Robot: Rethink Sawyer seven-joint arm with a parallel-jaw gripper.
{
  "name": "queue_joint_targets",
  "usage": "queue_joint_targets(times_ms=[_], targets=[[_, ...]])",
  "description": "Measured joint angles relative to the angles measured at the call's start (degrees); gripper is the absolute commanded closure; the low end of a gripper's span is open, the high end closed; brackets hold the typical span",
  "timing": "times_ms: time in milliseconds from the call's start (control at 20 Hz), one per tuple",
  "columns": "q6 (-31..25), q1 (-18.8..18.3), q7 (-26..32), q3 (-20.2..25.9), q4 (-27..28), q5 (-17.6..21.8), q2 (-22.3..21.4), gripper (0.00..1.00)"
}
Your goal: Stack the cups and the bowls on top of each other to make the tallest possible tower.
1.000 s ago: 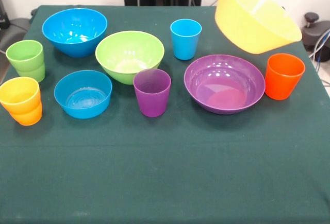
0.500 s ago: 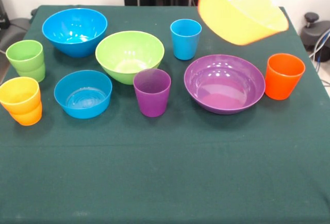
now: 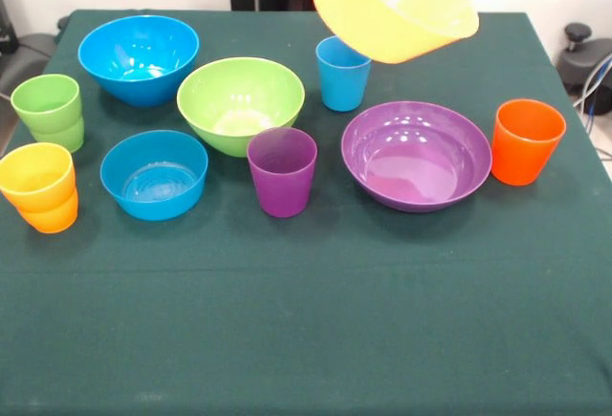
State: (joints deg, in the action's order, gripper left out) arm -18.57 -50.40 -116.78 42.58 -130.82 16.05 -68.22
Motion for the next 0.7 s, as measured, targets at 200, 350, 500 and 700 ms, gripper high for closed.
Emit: queue_joint_targets(times_ms=[200,350,500,700], targets=[[0.0,-1.2,0.0,2.4,-0.1,0.4,0.0,1.00],[0.0,-1.2,0.0,3.5,-0.1,1.2,0.0,1.00],[0.0,-1.2,0.0,4.9,-0.1,2.6,0.0,1.00],[0.0,-1.3,0.0,6.0,-0.1,3.5,0.0,1.00]])
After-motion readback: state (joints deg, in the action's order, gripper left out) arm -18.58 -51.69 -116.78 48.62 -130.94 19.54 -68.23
